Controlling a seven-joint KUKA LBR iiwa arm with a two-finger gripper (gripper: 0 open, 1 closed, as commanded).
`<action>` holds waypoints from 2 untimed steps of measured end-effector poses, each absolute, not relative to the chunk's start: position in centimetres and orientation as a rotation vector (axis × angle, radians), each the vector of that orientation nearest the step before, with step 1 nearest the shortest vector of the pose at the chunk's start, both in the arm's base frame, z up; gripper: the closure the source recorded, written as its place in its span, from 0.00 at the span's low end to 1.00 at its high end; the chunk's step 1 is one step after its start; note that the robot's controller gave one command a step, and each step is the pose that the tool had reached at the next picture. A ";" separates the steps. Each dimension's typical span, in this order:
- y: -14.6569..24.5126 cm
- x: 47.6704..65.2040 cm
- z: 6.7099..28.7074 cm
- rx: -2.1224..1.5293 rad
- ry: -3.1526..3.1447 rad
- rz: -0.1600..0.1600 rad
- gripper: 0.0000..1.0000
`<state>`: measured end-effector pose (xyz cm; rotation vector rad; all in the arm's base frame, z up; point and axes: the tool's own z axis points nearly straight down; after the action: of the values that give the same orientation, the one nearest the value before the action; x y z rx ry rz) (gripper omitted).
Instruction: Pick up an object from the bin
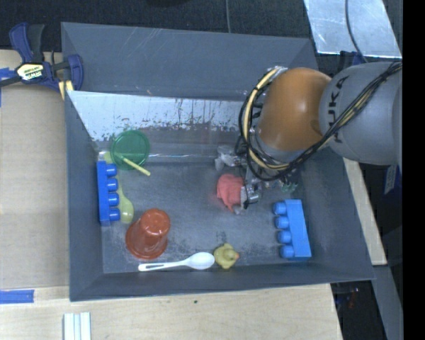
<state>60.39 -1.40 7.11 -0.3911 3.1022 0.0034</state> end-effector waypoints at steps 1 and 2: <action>-2.7 61.7 7.3 -0.219 3.121 0.008 0.00; -2.7 58.8 7.0 -0.219 3.119 0.008 1.00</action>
Offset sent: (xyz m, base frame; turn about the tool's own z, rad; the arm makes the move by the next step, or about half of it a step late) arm -0.0161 -0.0125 -0.0011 0.1081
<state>58.82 -2.65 7.03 -0.2195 3.1191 0.0078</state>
